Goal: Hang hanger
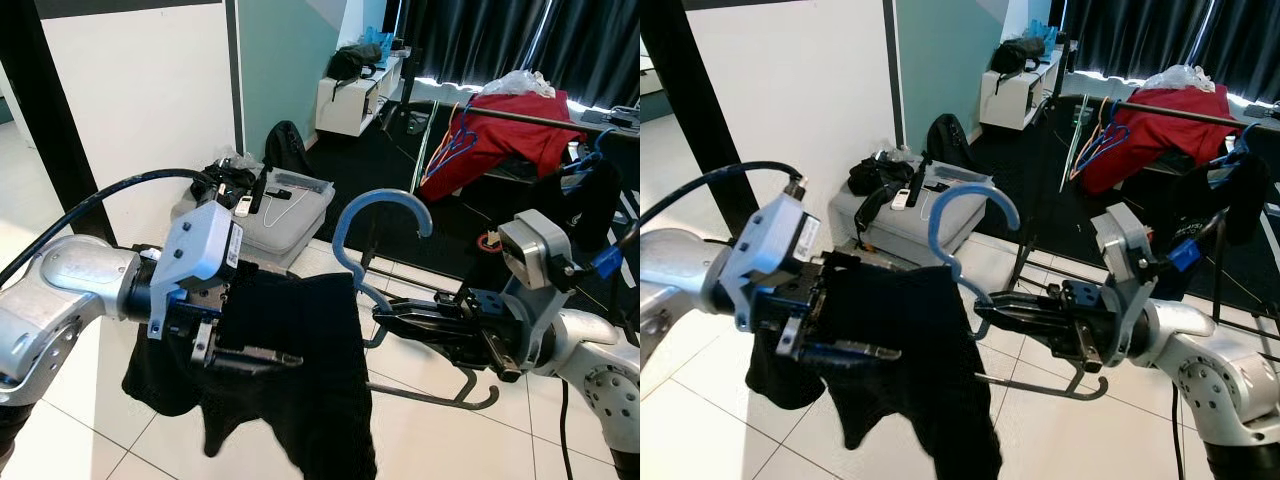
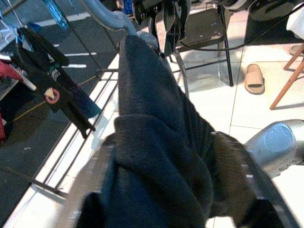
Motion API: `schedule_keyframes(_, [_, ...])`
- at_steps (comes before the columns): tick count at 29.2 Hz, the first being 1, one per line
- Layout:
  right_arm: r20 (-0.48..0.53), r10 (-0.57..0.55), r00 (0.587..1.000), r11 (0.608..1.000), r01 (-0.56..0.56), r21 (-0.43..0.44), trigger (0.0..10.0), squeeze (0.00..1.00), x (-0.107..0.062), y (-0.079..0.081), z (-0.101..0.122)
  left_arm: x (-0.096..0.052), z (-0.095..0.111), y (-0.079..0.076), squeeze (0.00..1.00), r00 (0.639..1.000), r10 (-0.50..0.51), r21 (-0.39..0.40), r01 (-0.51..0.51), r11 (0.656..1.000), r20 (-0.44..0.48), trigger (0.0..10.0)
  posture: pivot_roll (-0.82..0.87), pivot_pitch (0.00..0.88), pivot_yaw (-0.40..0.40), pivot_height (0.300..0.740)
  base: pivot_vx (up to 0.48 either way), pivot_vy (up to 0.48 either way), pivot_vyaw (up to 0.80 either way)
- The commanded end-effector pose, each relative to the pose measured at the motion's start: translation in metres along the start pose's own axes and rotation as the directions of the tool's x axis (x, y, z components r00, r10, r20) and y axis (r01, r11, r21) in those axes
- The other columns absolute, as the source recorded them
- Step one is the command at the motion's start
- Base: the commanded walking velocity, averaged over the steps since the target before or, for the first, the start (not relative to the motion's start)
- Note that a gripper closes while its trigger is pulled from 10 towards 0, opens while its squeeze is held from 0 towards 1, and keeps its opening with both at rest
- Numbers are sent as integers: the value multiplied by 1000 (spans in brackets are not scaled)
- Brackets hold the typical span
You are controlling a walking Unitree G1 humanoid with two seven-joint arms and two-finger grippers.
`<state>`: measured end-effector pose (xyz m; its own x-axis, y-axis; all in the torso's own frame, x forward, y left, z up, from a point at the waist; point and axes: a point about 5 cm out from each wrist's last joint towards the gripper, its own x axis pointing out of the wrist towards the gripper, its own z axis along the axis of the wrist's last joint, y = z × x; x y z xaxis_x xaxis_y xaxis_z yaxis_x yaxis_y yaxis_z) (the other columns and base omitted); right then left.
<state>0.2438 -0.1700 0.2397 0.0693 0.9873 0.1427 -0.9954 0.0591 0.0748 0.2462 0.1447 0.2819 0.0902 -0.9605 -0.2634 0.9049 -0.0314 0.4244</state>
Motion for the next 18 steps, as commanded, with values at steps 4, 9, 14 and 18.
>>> schedule_keyframes(4, [56, 90, 994, 992, -85, -90, 10000, 0, 10, 9, 17, 11, -12, -9, 0, 996, -85, -67, 83, 994, -30, 0, 11, 0, -55, 740, 0, 0, 0])
schedule_keyframes(9, [51, 92, 994, 992, -87, -94, 10000, 0, 10, 10, 18, 9, -13, -9, 0, 994, -99, -82, 95, 992, -39, 0, 10, 0, -55, 740, 0, 0, 0])
schedule_keyframes(14, [52, 91, 994, 992, -86, -96, 10000, 0, 11, 9, 18, 7, -13, -10, 0, 993, -112, -86, 108, 990, -39, 0, 12, 0, -55, 740, 0, 0, 0])
schedule_keyframes(18, [56, 82, 995, 993, -76, -93, 10000, 0, 13, 7, 18, 6, -12, -11, 0, 992, -119, -86, 116, 990, -35, 0, 12, 0, -57, 740, 0, 0, 0])
